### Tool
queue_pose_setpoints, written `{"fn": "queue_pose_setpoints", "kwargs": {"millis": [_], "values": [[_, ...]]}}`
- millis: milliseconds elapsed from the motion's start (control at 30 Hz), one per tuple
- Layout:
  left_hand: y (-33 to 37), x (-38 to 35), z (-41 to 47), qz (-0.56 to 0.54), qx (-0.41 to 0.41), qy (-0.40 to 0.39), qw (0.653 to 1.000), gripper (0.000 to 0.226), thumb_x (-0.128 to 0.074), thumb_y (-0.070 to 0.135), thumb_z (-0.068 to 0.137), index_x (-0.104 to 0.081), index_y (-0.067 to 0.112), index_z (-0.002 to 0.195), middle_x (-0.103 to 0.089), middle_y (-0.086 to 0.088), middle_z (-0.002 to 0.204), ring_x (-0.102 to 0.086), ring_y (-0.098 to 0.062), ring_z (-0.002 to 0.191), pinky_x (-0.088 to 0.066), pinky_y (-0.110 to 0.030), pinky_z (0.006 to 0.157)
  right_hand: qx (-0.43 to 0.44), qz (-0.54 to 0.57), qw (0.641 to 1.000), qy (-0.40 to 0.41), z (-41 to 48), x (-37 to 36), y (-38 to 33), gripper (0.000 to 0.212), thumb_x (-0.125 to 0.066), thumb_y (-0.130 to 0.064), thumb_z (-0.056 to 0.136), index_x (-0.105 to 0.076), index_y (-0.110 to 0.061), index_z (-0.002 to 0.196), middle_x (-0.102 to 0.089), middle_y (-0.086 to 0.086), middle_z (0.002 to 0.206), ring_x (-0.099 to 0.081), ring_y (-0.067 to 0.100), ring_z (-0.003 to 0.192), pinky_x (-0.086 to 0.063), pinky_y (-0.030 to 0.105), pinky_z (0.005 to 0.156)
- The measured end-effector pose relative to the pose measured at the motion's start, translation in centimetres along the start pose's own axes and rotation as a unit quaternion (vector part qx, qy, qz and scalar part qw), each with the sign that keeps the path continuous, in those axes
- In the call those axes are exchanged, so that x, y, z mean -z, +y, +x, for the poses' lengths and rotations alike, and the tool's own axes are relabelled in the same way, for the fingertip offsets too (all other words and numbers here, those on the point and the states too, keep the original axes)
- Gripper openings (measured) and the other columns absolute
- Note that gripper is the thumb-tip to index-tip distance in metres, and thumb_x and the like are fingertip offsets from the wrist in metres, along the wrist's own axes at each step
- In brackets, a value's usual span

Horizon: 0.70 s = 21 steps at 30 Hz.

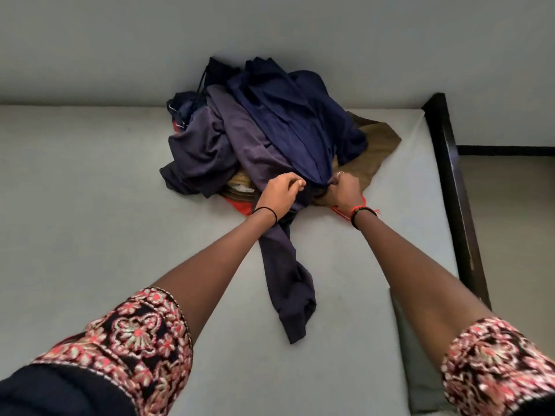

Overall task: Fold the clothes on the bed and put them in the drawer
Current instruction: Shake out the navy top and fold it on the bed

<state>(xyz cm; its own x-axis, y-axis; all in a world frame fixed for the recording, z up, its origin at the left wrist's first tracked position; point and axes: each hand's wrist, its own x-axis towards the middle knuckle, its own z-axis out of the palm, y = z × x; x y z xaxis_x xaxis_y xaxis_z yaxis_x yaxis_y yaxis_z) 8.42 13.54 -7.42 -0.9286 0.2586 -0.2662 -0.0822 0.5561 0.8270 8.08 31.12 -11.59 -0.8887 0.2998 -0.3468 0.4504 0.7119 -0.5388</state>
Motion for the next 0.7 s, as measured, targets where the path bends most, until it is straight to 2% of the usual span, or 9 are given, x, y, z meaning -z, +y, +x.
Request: {"fn": "queue_pose_setpoints", "kwargs": {"millis": [100,167,200,267,367,433,500,600,700], "values": [[-0.4,-0.3,-0.6,0.073,-0.074,-0.003,0.995,0.043,-0.060,0.007,0.087,-0.051,0.011,0.128,-0.056,-0.007,0.127,-0.052,-0.022,0.117,-0.040,-0.038,0.103,0.014,0.031,0.999,0.011,-2.6,1.2,-0.4,0.010,-0.059,-0.004,0.081,-0.068,-0.009,0.084,-0.070,0.013,0.094,-0.063,0.027,0.093,-0.046,0.034,0.084],[0.1,-0.6,-1.2,0.191,-0.154,-0.017,0.969,0.072,-0.069,0.012,0.080,-0.035,0.017,0.143,-0.043,-0.002,0.144,-0.038,-0.021,0.134,-0.028,-0.039,0.113,0.067,0.040,0.997,-0.022,-5.7,2.8,-1.2,0.005,-0.063,-0.004,0.081,-0.065,-0.008,0.082,-0.067,0.012,0.084,-0.061,0.024,0.080,-0.045,0.031,0.074],[0.9,-0.7,-1.6,0.248,-0.185,-0.030,0.950,0.077,-0.070,0.013,0.079,-0.031,0.020,0.145,-0.039,0.000,0.147,-0.032,-0.018,0.139,-0.021,-0.040,0.116,0.103,0.042,0.993,-0.041,-7.5,3.7,-1.6,0.005,-0.063,-0.004,0.082,-0.063,-0.008,0.080,-0.063,0.011,0.078,-0.057,0.022,0.072,-0.040,0.027,0.067],[3.0,-0.5,-2.2,0.322,-0.202,-0.075,0.922,0.060,-0.060,0.009,0.082,-0.043,0.024,0.137,-0.047,0.002,0.138,-0.035,-0.015,0.136,-0.012,-0.041,0.116,0.142,0.059,0.986,-0.061,-11.4,6.0,-2.7,0.009,-0.063,-0.004,0.081,-0.058,-0.011,0.078,-0.053,0.003,0.073,-0.048,0.013,0.059,-0.033,0.020,0.058],[6.9,0.3,-3.7,0.396,-0.217,-0.108,0.886,0.033,-0.047,0.012,0.087,-0.059,0.022,0.116,-0.056,-0.001,0.113,-0.050,-0.018,0.115,-0.019,-0.039,0.105,0.140,0.108,0.984,-0.022,-15.6,9.7,-3.3,0.008,-0.064,-0.004,0.078,-0.060,-0.009,0.081,-0.051,0.005,0.079,-0.049,0.011,0.062,-0.037,0.011,0.060],[9.7,1.1,-4.9,0.374,-0.258,-0.070,0.888,0.033,-0.038,0.026,0.088,-0.064,0.020,0.108,-0.059,-0.005,0.103,-0.055,-0.023,0.102,-0.027,-0.038,0.091,0.118,0.186,0.975,0.000,-17.3,12.4,-3.6,0.010,-0.065,-0.008,0.080,-0.058,-0.015,0.082,-0.057,0.008,0.086,-0.054,0.015,0.069,-0.041,0.014,0.065],[13.2,2.9,-5.6,0.326,-0.288,-0.042,0.900,0.039,-0.034,0.030,0.086,-0.067,0.016,0.102,-0.062,-0.007,0.096,-0.058,-0.024,0.095,-0.034,-0.039,0.084,0.113,0.284,0.952,0.003,-18.5,15.3,-4.8,0.014,-0.062,-0.007,0.085,-0.057,-0.019,0.089,-0.062,0.003,0.093,-0.061,0.017,0.081,-0.048,0.025,0.075],[18.8,6.9,-6.0,0.213,-0.305,0.020,0.928,0.023,-0.054,0.024,0.085,-0.068,0.007,0.090,-0.069,-0.011,0.088,-0.065,-0.027,0.085,-0.047,-0.039,0.073,0.157,0.327,0.932,0.012,-19.6,19.4,-7.7,0.034,-0.069,-0.011,0.084,-0.052,-0.018,0.113,-0.059,-0.001,0.114,-0.058,0.016,0.110,-0.046,0.031,0.095],[25.3,11.9,-6.8,0.095,-0.270,0.079,0.955,0.019,-0.064,0.022,0.086,-0.069,0.004,0.088,-0.071,-0.007,0.084,-0.063,-0.013,0.077,-0.046,-0.028,0.071,0.199,0.312,0.929,0.018,-19.7,23.8,-11.1,0.058,-0.075,-0.018,0.080,-0.045,-0.022,0.129,-0.052,-0.005,0.128,-0.048,0.008,0.121,-0.039,0.029,0.103]]}}
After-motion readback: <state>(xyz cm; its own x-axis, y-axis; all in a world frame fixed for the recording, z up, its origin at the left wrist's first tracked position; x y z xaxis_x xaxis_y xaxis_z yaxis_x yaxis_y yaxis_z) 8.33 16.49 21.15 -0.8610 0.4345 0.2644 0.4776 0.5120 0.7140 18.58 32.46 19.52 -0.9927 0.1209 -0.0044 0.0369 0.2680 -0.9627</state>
